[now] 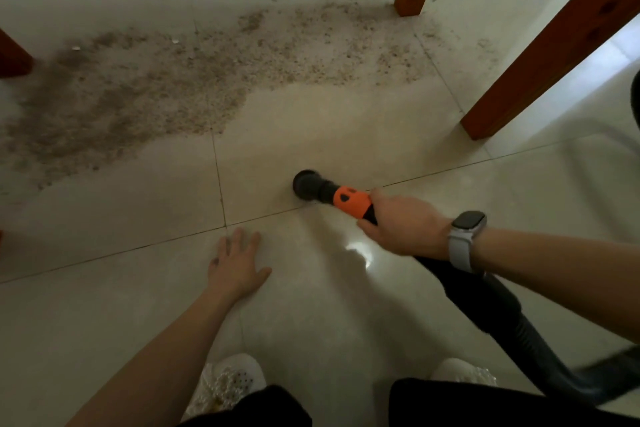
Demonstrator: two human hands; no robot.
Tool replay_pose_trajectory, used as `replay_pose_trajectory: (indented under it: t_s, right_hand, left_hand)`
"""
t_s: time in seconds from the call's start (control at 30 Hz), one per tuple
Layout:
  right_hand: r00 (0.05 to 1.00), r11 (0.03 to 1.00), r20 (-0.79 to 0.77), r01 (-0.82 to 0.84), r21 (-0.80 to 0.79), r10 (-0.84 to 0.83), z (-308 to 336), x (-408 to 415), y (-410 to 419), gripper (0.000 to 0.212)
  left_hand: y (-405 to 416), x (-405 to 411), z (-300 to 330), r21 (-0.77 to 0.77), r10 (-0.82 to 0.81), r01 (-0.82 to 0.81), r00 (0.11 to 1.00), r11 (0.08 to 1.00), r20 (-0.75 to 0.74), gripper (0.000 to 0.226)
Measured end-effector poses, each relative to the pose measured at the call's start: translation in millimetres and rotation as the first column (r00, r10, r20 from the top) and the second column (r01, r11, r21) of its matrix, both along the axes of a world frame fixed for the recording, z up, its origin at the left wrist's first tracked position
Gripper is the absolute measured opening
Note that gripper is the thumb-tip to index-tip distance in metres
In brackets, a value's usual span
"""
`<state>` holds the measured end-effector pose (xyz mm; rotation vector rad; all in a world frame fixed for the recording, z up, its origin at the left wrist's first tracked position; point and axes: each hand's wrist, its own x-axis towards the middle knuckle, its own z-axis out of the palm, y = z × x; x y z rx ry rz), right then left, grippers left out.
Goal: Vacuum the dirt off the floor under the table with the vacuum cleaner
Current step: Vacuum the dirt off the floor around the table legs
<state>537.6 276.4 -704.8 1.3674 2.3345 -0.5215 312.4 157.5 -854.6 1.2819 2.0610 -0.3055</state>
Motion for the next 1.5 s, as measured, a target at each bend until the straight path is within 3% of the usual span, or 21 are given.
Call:
replay_pose_trajectory:
  t_s: [0.07,0.23,0.33,0.5,0.7,0.77,0.97,1.03,1.07,1.13,1.2,1.27,1.37,1.43,1.5]
  right_hand:
    - [1.0,1.0,-0.009,-0.003,-0.028,0.002,-0.6,2.0,-2.1,0.04]
    - [0.946,0.954,-0.122,0.3,-0.016,-0.299,0.9,16.0,45.6,0.03]
    - [0.957,0.967,-0.137,0.251,-0.053,-0.256,-6.2,3.9,46.8,0.037]
    - [0.987,0.984,-0.132,0.067,-0.166,-0.089,-12.4,-24.5,39.8,0.028]
    - [0.942,0.956,-0.172,0.27,-0.116,-0.287,-14.1,-27.5,74.0,0.029]
    - [0.942,0.952,-0.177,0.259,-0.16,-0.286,-21.4,-43.4,77.8,0.031]
    - [0.934,0.955,-0.264,0.183,-0.232,-0.243,-40.5,-128.1,67.2,0.044]
    - [0.94,0.962,-0.271,0.143,-0.234,-0.206,-43.1,-156.4,57.8,0.047]
    - [0.947,0.964,-0.267,0.115,-0.238,-0.179,-42.6,-170.2,51.5,0.047]
    - [0.957,0.969,-0.268,0.046,-0.242,-0.113,-37.7,-198.4,34.3,0.046]
    - [0.959,0.966,-0.278,-0.02,-0.257,-0.054,-31.1,-225.4,8.8,0.043]
    - [0.953,0.953,-0.304,-0.073,-0.295,-0.021,-26.7,-250.2,-20.1,0.044]
    - [0.925,0.914,-0.375,-0.105,-0.393,-0.055,-25.8,-283.4,-54.8,0.044]
    - [0.917,0.875,-0.386,-0.103,-0.474,-0.1,-26.3,-295.3,-68.2,0.027]
    - [0.93,0.813,-0.358,-0.14,-0.566,-0.089,-29.6,-298.2,-78.0,0.026]
  left_hand:
    - [-2.1,-0.3,0.7,-0.007,-0.024,0.024,0.999,1.0,-0.026,0.083]
    - [-5.7,1.1,-2.8,-0.004,-0.045,0.045,0.998,0.999,-0.047,0.094]
    - [-2.7,0.8,-1.5,-0.009,-0.049,0.048,0.998,0.999,-0.049,0.096]
    - [-2.0,1.5,0.2,-0.017,-0.03,0.03,0.999,0.999,-0.03,0.096]
    - [-0.1,-16.4,6.7,-0.056,-0.027,0.032,0.995,0.998,0.099,0.083]
    - [0.0,-33.9,19.0,0.002,-0.013,0.013,0.991,1.0,0.135,0.076]
    - [1.1,-87.2,80.6,0.277,0.184,-0.244,0.957,0.929,0.224,0.048]
    - [6.2,-103.0,88.9,0.263,0.354,-0.459,0.862,0.849,0.363,0.041]
    - [10.4,-109.6,90.1,0.221,0.456,-0.603,0.753,0.767,0.474,0.036]
    - [19.7,-120.4,94.9,0.047,0.601,-0.835,0.432,0.548,0.672,0.034]
    - [25.6,-131.8,98.2,-0.114,0.627,-0.894,0.207,0.432,0.751,0.041]
    - [24.7,-142.3,101.1,-0.217,0.614,-0.895,0.076,0.389,0.786,0.041]
    - [14.1,-161.9,104.6,-0.287,0.564,-0.926,-0.104,0.246,0.819,0.035]
    - [3.8,-180.9,103.9,-0.272,0.521,-0.952,-0.162,0.141,0.838,0.039]
    - [-6.1,-203.8,104.4,-0.256,0.453,-0.966,-0.216,0.028,0.865,0.032]
